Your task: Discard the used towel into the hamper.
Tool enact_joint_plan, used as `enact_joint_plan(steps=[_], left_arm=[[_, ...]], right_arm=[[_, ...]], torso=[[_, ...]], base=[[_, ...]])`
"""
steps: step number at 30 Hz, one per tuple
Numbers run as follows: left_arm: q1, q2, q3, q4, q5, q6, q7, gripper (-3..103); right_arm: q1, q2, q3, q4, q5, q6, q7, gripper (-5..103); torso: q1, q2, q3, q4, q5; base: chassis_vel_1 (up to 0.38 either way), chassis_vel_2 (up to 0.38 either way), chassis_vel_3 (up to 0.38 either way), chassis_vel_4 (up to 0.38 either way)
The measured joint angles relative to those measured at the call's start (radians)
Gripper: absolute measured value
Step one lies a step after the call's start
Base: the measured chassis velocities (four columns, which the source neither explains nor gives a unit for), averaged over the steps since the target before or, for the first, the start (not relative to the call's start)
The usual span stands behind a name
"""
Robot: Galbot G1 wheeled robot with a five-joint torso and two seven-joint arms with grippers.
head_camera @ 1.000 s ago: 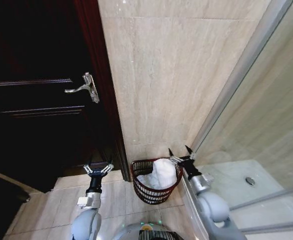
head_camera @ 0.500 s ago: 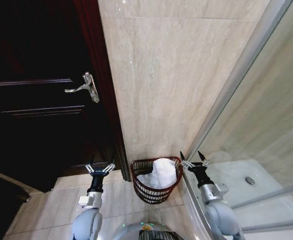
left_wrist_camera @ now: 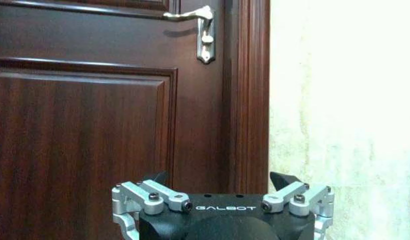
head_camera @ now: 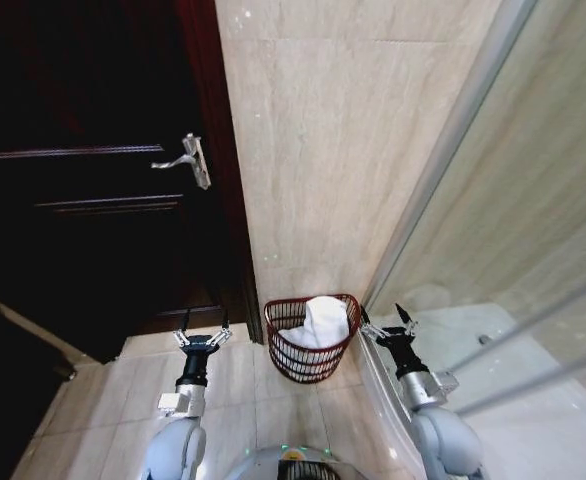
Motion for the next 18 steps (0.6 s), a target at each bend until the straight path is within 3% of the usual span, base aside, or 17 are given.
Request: enact_joint_plan(steps=[5,18], left_arm=[[0.005,-0.001,-0.003,-0.007,0.003,0.000,-0.001,100],[0.008,0.002,-0.009,-0.006,0.003,-0.001,-0.001,100]], right_arm=[[-0.004,0.003,0.003,-0.009,-0.001,0.020,-0.008,100],[-0.003,0.025,-0.023,-0.009,-0.037,0.030,-0.018,100]], torso=[[0.000,0.000,0.000,0.0000,0.0000],[0.001,0.000,0.000,0.0001,-0.0002]], base=[[0.108,-0.119,-0.108,0.114],[0.000,0.000,0.000,0.000]])
